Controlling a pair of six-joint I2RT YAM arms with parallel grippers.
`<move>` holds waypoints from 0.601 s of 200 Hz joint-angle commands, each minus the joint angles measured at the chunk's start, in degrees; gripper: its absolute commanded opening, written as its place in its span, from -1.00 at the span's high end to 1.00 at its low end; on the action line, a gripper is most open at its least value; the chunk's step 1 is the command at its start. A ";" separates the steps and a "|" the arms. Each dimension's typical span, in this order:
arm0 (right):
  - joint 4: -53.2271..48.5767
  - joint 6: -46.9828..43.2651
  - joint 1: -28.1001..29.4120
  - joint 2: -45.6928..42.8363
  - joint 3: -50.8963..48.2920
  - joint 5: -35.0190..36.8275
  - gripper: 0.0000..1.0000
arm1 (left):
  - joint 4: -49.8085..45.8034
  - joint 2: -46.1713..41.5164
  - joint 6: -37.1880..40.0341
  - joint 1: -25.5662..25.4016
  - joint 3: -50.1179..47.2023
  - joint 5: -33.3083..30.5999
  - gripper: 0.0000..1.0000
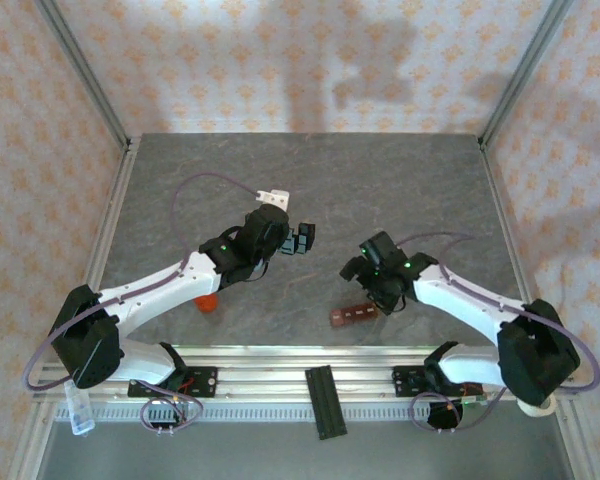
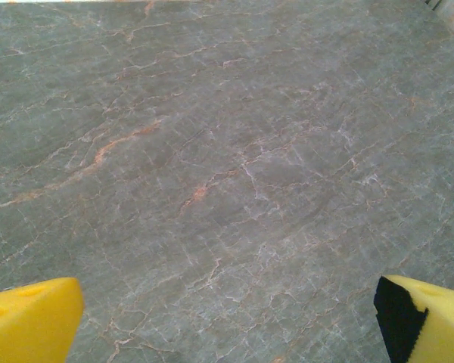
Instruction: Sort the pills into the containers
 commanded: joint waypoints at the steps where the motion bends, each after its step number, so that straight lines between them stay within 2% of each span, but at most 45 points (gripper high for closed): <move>1: -3.09 -0.17 0.66 -0.82 3.63 6.15 -0.97 | 0.17 -1.06 -0.83 -0.28 0.36 -1.57 -0.99; 21: -5.20 -1.57 0.66 -3.49 3.40 6.91 -0.97 | 0.17 -1.50 -0.75 -0.28 0.17 -2.14 -0.99; 60: -8.20 -4.18 1.98 -8.21 0.59 2.85 -0.97 | 0.26 -1.26 0.49 -0.28 0.70 -3.62 -0.99; 120: -8.71 -3.88 11.91 -6.84 -0.08 0.82 -0.96 | -0.74 -0.53 3.35 -0.15 2.62 -6.49 -0.99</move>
